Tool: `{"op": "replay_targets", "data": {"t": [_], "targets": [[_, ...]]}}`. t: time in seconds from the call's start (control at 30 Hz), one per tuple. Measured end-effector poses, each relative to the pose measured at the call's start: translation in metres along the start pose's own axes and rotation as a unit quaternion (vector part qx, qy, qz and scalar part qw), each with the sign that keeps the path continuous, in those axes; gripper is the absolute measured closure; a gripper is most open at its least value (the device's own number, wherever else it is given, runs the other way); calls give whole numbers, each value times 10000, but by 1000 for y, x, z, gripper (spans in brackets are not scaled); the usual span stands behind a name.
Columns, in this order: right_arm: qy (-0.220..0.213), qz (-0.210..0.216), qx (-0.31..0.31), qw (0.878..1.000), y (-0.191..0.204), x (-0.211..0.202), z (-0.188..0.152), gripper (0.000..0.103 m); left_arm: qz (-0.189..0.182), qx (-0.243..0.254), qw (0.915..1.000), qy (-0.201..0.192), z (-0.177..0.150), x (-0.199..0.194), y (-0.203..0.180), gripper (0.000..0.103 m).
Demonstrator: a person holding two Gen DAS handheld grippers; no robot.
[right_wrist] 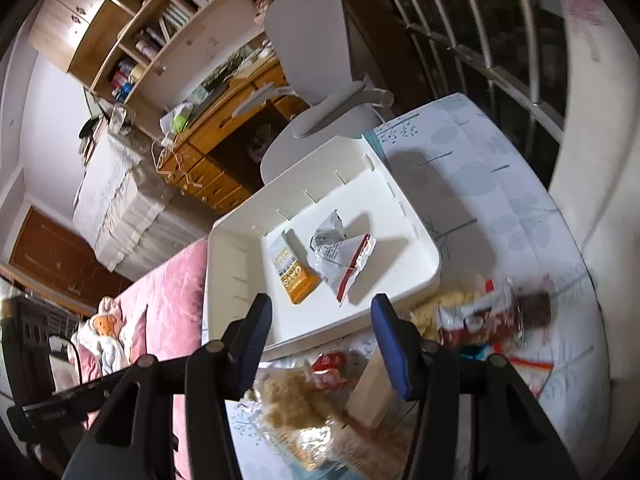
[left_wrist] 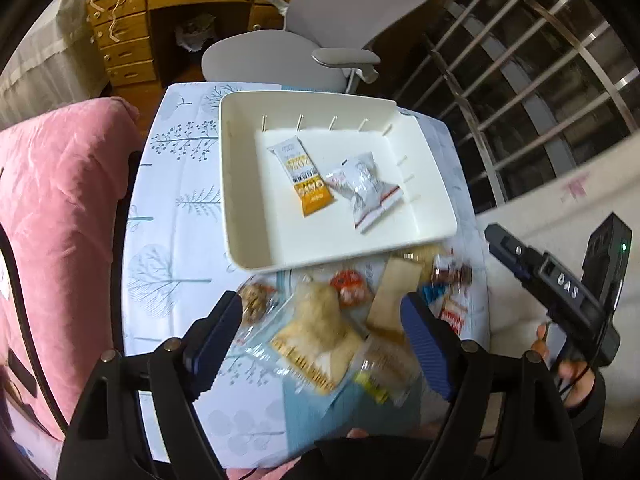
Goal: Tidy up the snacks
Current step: 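Withdraw both tools from the tray back toward the snack pile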
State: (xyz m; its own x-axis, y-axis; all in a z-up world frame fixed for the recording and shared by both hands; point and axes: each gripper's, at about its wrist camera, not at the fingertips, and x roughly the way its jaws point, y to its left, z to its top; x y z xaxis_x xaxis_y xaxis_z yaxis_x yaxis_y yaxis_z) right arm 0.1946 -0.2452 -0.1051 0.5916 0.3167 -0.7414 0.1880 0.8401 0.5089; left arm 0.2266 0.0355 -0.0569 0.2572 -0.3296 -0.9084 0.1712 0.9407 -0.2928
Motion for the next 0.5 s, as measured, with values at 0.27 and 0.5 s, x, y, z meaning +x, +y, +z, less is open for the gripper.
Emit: {"op": "replay_targets", "data": {"t": [0.27,0.5], "targets": [[-450,-222,370,9981,29,-37,-56,51,-123,723,9973,-20,-36,-42,26,21],[-794,-403,764,9931,48,-59,-116,51,-369,1245,9915,58,-58,-56,44,21]]}}
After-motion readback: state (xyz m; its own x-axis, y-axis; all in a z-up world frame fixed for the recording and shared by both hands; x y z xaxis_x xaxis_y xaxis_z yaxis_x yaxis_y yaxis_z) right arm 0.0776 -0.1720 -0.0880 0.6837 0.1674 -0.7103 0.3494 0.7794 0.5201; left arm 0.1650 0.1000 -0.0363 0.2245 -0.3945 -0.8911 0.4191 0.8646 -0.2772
